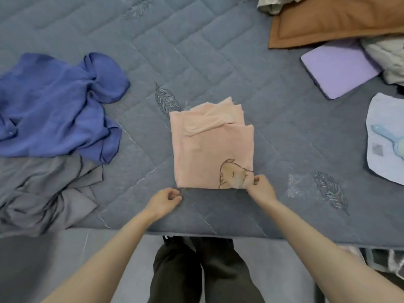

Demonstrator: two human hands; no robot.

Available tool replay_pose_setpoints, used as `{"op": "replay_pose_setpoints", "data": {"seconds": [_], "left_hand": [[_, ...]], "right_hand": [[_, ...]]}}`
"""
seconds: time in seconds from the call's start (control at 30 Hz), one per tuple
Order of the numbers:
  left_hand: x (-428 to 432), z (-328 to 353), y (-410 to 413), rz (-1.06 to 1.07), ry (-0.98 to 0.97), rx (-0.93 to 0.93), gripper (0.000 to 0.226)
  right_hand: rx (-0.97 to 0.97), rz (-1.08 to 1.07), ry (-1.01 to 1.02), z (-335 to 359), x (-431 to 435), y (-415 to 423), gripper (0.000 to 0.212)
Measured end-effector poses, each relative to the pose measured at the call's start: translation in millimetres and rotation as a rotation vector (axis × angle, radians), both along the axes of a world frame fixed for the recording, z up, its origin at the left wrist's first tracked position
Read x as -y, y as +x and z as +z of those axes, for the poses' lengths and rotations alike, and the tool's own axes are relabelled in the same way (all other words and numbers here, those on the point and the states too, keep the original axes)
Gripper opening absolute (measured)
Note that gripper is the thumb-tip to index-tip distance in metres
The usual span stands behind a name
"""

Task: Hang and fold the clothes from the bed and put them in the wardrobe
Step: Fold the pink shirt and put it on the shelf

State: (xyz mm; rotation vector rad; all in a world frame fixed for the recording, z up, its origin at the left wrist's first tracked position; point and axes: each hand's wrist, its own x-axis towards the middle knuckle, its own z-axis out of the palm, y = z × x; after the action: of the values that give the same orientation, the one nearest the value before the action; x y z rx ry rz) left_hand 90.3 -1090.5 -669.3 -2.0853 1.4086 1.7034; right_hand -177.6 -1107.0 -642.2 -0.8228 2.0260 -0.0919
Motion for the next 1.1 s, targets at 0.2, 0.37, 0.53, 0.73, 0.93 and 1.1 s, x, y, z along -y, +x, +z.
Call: {"op": "replay_pose_setpoints", "data": {"seconds": [0.2,0.37,0.53,0.73,0.93,1.1], "left_hand": [[43,2,-10,0.23,-0.532,0.055,0.019],[112,-3,-28,0.06,-0.688,-0.037,0.049],[149,-18,-32,0.001,-0.715,-0.011,0.035],[170,-14,-15,0.027,-0.703,-0.134,0.014],[182,5,9,0.301,-0.586,-0.26,0.008],[196,10,23,0.404,-0.243,-0.443,0.037]], "right_hand": [[-0.108,-0.062,-0.31,-4,34,14,0.044],[-0.196,0.294,-0.535,-5,88,24,0.058],[-0.272,0.503,-0.542,-18,130,29,0.036],[-0.094,0.427,-0.599,-25,149,24,0.011],[0.007,0.537,-0.654,-27,165,28,0.026],[-0.021,0.574,-0.584,-27,182,32,0.05]]}}
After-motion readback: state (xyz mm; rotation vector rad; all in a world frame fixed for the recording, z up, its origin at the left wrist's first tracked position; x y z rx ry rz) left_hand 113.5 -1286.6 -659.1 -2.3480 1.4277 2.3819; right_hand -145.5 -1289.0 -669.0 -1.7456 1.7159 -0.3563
